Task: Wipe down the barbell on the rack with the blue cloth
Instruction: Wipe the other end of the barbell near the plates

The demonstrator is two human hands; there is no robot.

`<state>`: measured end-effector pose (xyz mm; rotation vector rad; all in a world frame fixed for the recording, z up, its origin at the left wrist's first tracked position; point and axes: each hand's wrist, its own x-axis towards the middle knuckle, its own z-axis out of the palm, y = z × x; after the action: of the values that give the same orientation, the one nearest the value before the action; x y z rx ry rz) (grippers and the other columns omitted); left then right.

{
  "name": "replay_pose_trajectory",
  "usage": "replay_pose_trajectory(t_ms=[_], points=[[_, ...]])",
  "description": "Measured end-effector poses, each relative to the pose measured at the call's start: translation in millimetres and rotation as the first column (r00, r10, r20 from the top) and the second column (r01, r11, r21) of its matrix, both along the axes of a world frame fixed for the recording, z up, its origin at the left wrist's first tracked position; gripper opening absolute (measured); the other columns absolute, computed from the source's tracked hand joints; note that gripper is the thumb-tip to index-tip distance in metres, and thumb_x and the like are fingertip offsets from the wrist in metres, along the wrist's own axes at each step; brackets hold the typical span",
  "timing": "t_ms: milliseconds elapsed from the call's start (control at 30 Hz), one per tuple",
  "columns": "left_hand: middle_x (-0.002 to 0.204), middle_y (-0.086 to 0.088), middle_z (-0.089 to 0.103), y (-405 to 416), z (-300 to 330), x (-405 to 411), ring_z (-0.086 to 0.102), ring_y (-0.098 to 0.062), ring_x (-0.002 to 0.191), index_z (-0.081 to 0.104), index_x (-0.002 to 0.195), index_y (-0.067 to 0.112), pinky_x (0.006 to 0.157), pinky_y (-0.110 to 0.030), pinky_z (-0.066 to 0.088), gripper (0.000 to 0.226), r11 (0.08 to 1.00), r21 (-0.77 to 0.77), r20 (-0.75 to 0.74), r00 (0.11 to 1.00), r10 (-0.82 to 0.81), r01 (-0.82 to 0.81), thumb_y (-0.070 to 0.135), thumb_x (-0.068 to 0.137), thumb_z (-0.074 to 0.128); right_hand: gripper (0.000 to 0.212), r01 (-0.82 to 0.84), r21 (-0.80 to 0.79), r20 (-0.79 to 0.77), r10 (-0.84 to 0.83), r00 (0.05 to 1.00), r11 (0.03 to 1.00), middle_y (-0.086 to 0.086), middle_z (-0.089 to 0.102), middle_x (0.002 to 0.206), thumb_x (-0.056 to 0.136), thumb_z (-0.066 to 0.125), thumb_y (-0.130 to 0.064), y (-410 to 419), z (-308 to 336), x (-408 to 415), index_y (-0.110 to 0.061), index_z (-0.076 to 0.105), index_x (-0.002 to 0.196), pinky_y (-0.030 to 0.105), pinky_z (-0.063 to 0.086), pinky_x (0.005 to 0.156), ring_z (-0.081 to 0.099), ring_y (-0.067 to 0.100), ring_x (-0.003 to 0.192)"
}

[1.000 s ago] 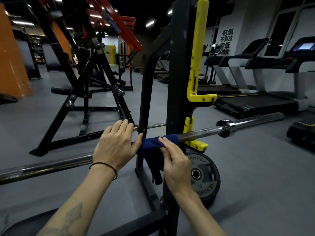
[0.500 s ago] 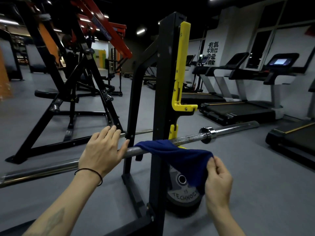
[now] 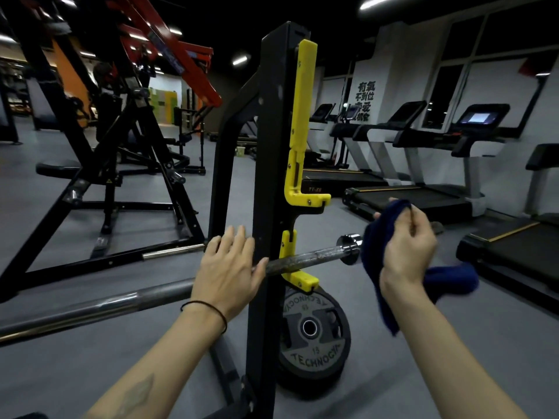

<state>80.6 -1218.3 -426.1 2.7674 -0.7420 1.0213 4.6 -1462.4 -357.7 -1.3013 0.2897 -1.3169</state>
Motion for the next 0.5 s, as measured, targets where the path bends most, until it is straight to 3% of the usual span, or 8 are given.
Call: replay_pose_trajectory(t_ms=[100,167,200,233,300,400,467,500], points=[[0.132,-0.019,0.06,-15.3,0.5,12.9,0.05,-0.037,0.129,0.063,0.12,0.007,0.101,-0.05,0.043,0.061,0.999,0.03,-0.051,0.998,0.044,-0.042,0.051,0.099,0.026,0.015,0.066,-0.045,0.014,-0.065,0.998,0.997,0.009,0.067,0.117,0.107,0.052,-0.029,7.2,7.5,31.1,-0.034,0.065,0.1,0.029,0.051,0.098,0.064,0.01,0.105],[0.126,-0.02,0.062,-19.5,-1.7,17.0,0.051,-0.038,0.125,0.064,0.117,0.006,0.098,-0.05,0.043,0.064,0.996,0.044,-0.059,0.995,0.079,-0.076,0.051,0.099,0.023,0.013,0.022,-0.145,0.004,-0.022,1.0,0.989,0.0,0.063,0.113,0.108,0.049,-0.022,21.9,-0.1,46.0,-0.029,0.06,0.108,0.009,0.044,0.089,0.057,-0.01,0.1],[0.126,-0.02,0.062,-20.9,-2.5,18.8,0.051,-0.038,0.125,0.064,0.118,0.006,0.098,-0.049,0.042,0.065,0.995,0.045,-0.045,0.995,0.09,-0.088,0.052,0.099,0.022,0.012,-0.084,-0.241,-0.085,0.065,0.994,0.967,-0.007,0.06,0.112,0.108,0.05,-0.022,29.7,-13.6,53.1,-0.029,0.058,0.114,0.004,0.04,0.087,0.055,-0.011,0.102],[0.127,-0.02,0.061,-22.3,-2.0,20.3,0.05,-0.038,0.127,0.063,0.119,0.006,0.099,-0.049,0.041,0.065,0.995,0.048,-0.038,0.995,0.094,-0.093,0.052,0.099,0.022,0.013,-0.232,-0.336,-0.243,0.154,0.958,0.913,-0.014,0.058,0.11,0.107,0.052,-0.026,35.6,-32.8,59.3,-0.033,0.056,0.117,0.007,0.038,0.091,0.055,-0.006,0.105],[0.132,-0.021,0.059,-23.3,-2.2,20.1,0.047,-0.038,0.131,0.061,0.123,0.005,0.101,-0.049,0.039,0.065,0.993,0.064,-0.032,0.994,0.103,-0.101,0.052,0.1,0.022,0.013,-0.437,-0.526,-0.521,0.13,0.844,0.73,-0.025,0.059,0.106,0.101,0.055,-0.039,36.0,-75.4,67.3,-0.046,0.056,0.112,0.024,0.03,0.111,0.055,0.003,0.106],[0.137,-0.02,0.056,-22.7,-5.0,22.4,0.043,-0.038,0.136,0.058,0.127,0.005,0.104,-0.049,0.038,0.066,0.99,0.084,-0.032,0.993,0.115,-0.112,0.052,0.101,0.019,0.023,-0.566,-0.59,-0.62,0.125,0.774,0.576,-0.027,0.063,0.119,0.098,0.051,-0.043,10.6,-90.9,69.7,-0.05,0.062,0.117,0.02,0.009,0.117,0.051,-0.004,0.119],[0.138,-0.02,0.055,-21.8,-6.2,21.5,0.042,-0.038,0.137,0.057,0.128,0.005,0.105,-0.049,0.037,0.068,0.99,0.094,-0.033,0.993,0.111,-0.108,0.053,0.101,0.017,0.029,-0.616,-0.605,-0.662,0.111,0.741,0.505,-0.024,0.062,0.132,0.105,0.051,-0.038,-14.1,-85.4,66.4,-0.037,0.067,0.129,0.025,0.009,0.121,0.05,0.001,0.129],[0.138,-0.02,0.055,-21.7,-6.6,21.5,0.041,-0.037,0.137,0.057,0.128,0.006,0.105,-0.048,0.036,0.069,0.989,0.098,-0.023,0.993,0.113,-0.11,0.054,0.101,0.016,0.027,-0.603,-0.599,-0.669,0.083,0.738,0.527,-0.026,0.06,0.133,0.107,0.052,-0.033,-26.4,-84.8,65.9,-0.034,0.068,0.129,0.029,0.009,0.124,0.05,0.002,0.13]])
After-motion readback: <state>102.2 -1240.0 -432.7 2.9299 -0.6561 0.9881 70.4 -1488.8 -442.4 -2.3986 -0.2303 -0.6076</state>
